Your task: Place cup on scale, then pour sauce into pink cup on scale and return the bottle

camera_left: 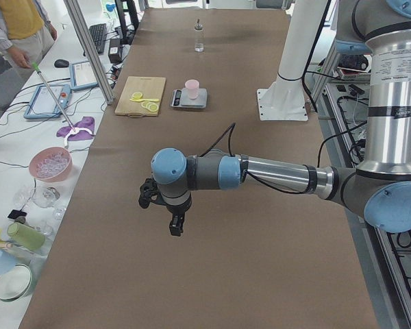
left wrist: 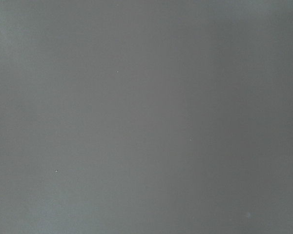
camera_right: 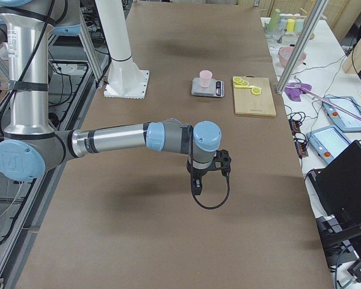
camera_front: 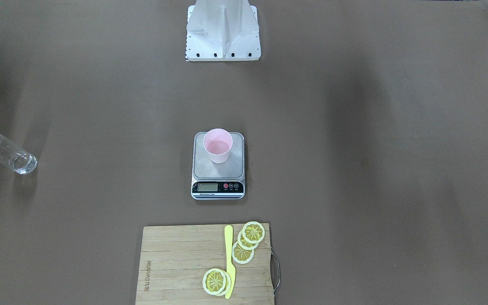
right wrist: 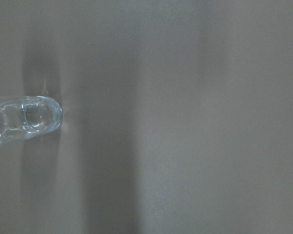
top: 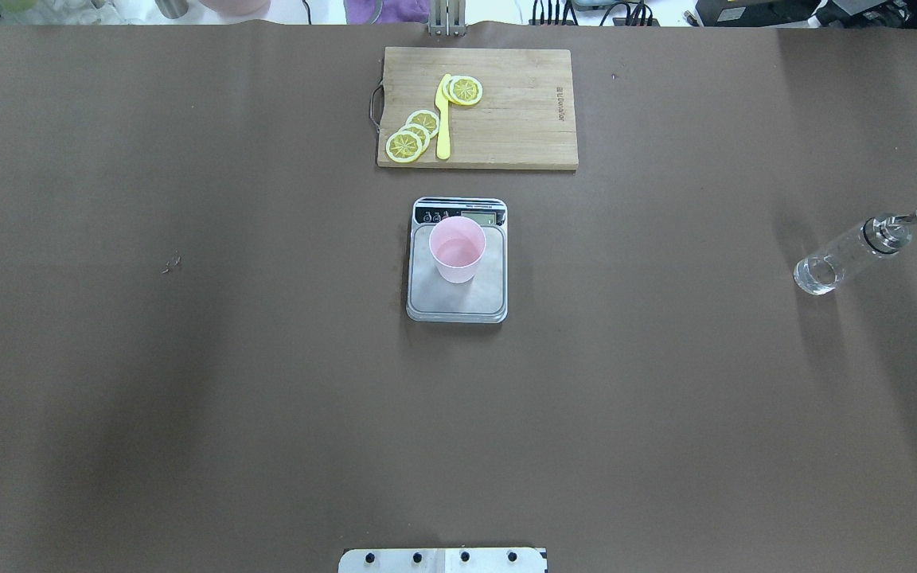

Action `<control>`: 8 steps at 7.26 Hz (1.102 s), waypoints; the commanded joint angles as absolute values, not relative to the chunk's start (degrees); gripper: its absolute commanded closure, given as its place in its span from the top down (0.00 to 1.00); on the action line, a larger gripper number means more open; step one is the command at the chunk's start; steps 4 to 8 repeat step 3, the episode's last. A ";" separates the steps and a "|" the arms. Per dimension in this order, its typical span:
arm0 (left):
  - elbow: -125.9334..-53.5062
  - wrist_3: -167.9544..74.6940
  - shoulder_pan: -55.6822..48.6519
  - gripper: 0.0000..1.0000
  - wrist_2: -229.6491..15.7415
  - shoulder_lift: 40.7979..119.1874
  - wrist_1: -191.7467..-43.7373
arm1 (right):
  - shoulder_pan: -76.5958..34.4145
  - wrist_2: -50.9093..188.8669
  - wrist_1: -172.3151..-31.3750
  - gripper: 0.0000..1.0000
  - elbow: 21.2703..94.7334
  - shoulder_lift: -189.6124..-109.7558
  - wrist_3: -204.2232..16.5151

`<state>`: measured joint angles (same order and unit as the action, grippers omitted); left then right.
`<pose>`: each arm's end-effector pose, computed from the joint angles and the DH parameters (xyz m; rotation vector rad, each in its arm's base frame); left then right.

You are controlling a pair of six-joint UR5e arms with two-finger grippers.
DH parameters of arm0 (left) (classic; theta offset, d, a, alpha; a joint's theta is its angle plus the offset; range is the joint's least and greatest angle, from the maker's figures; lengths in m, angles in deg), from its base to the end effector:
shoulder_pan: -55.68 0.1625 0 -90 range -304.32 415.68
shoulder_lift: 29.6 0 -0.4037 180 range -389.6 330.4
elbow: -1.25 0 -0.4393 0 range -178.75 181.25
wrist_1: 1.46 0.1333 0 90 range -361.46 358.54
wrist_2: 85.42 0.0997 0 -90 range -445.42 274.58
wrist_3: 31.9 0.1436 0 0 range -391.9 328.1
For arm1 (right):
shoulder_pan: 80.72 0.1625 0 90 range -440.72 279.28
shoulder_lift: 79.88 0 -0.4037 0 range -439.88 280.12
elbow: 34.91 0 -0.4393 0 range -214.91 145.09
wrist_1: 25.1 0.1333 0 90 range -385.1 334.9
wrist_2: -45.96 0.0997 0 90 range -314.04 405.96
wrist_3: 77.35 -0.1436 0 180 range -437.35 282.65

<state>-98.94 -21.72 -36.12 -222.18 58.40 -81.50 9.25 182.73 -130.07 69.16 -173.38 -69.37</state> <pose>-0.0449 -0.5162 0.6048 0.0562 0.8152 0.1254 0.0284 -0.4991 0.5906 -0.0158 -0.8193 -0.1006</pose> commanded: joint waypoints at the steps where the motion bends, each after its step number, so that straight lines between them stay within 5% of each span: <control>1: -102.08 -21.62 -36.08 0.98 -213.90 57.42 -82.92 | 9.10 182.62 -130.04 1.00 69.42 -173.13 -69.79; 8: -100.98 -22.31 -35.99 0.98 -212.34 53.98 -90.39 | 9.10 182.37 -130.13 1.00 69.60 -172.95 -69.97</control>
